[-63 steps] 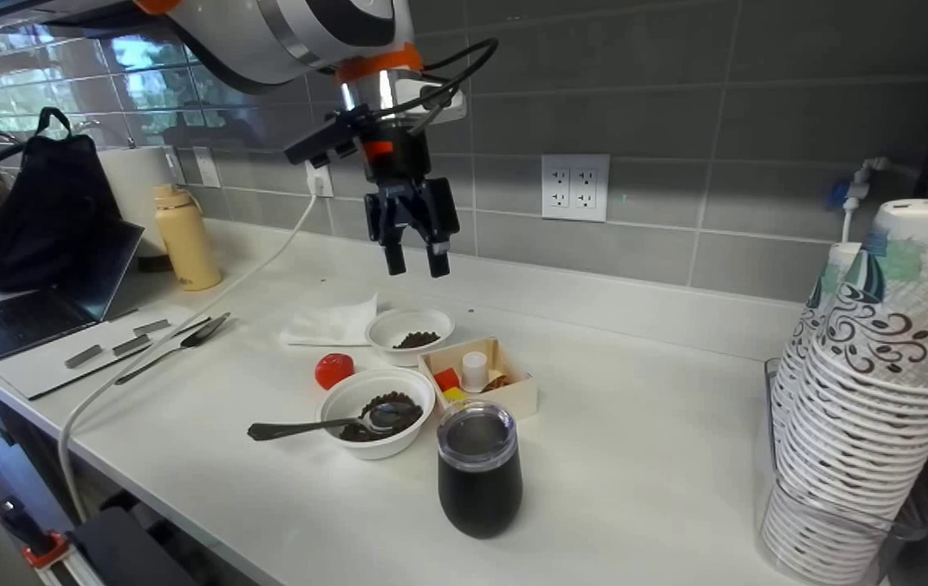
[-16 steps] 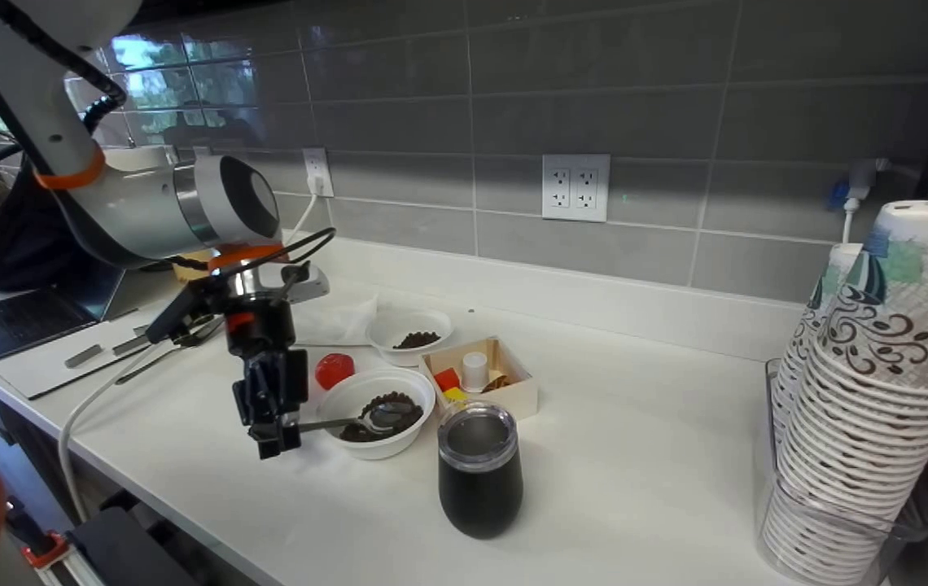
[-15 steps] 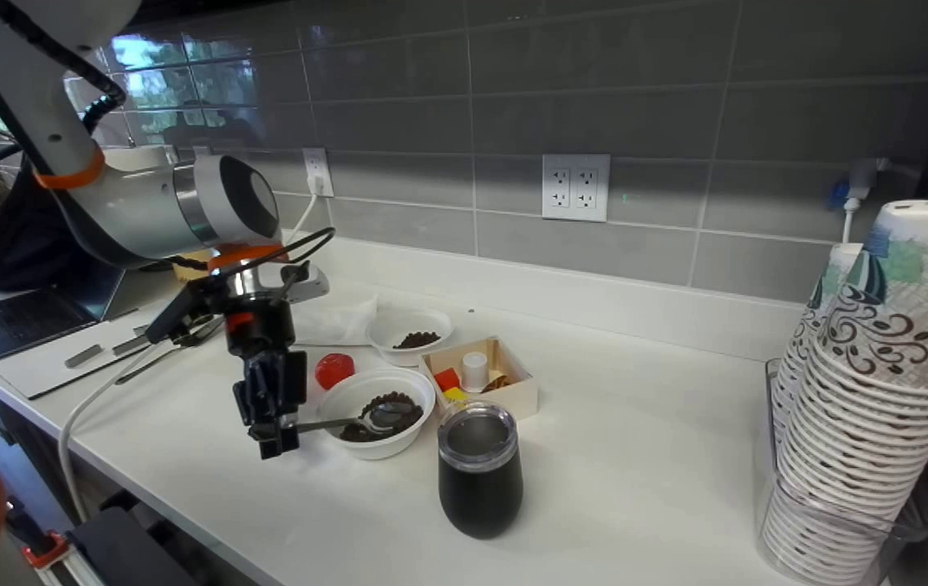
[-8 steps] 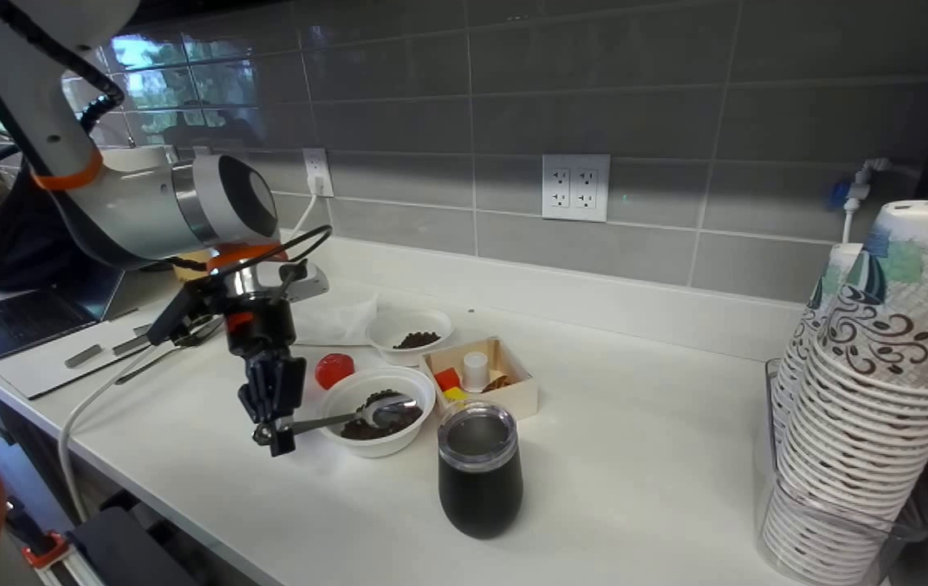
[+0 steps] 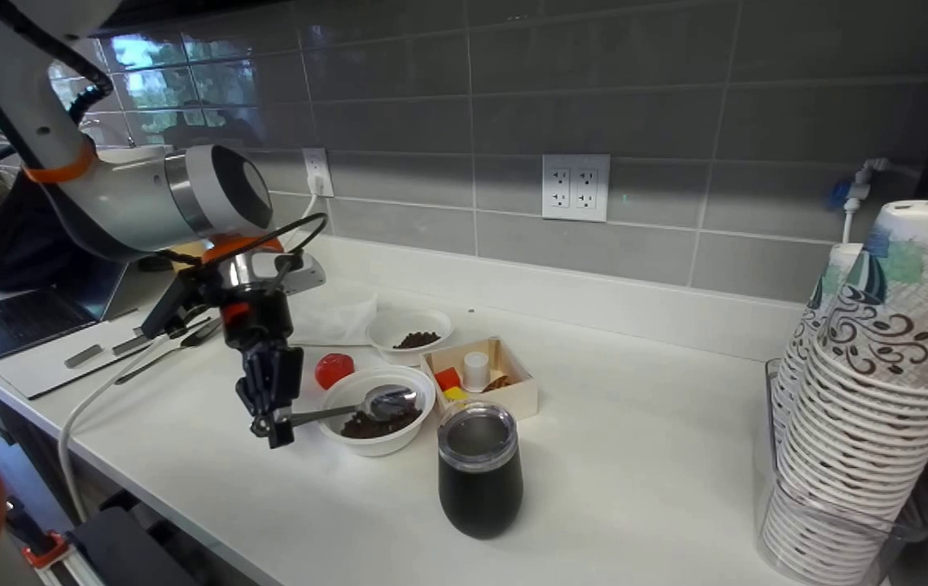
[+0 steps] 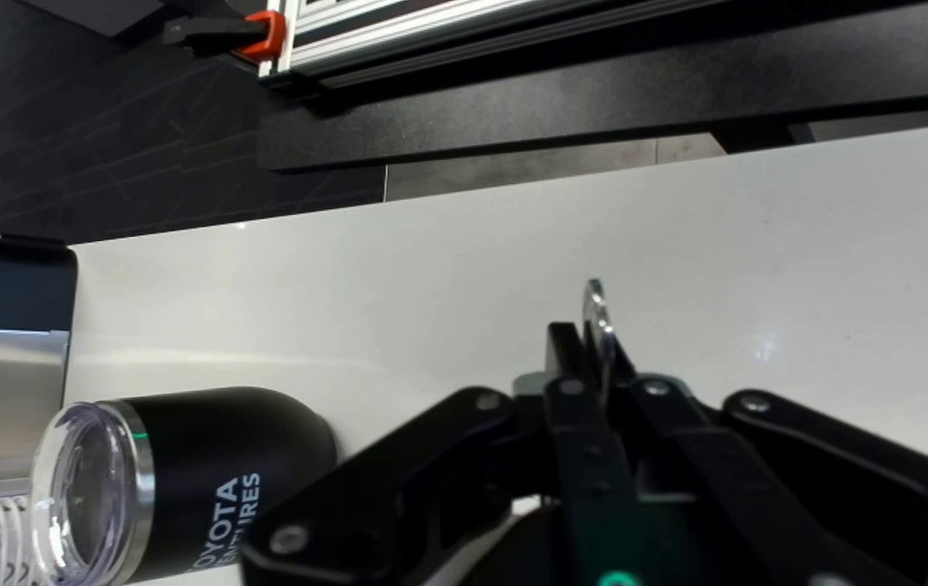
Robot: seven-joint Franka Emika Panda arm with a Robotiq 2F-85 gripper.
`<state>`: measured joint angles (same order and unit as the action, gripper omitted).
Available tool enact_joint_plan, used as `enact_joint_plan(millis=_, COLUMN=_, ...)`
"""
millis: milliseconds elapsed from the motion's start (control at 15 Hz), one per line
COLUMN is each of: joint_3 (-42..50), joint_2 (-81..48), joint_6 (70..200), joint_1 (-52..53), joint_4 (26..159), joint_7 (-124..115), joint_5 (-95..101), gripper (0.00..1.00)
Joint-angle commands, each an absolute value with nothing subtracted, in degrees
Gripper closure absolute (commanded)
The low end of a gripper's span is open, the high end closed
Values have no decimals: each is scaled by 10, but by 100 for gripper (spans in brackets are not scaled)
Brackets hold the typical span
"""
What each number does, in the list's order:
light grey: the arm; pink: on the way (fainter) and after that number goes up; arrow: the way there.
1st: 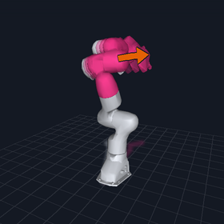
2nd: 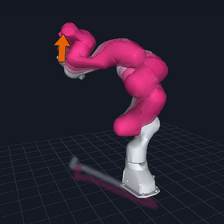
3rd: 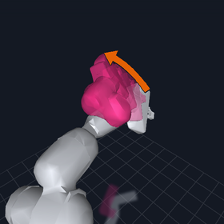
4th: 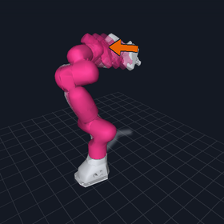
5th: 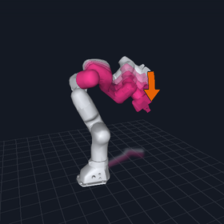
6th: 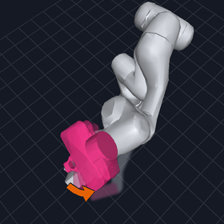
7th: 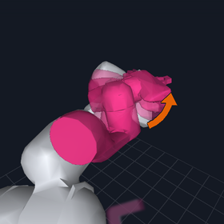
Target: Use the silver spoon to stir the contents in the white bowl.
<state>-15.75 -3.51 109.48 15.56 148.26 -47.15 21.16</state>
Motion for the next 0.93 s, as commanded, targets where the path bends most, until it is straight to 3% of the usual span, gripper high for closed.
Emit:
enact_joint_plan(millis=0, joint_3=-161, joint_2=34, joint_6=1034, joint_1=163, joint_4=1483, joint_7=-444, joint_5=183, gripper=99)
enact_joint_plan(millis=867, joint_3=-108, joint_2=144, joint_6=1167, joint_1=110, joint_4=1587, joint_7=-281, joint_5=-21, gripper=99)
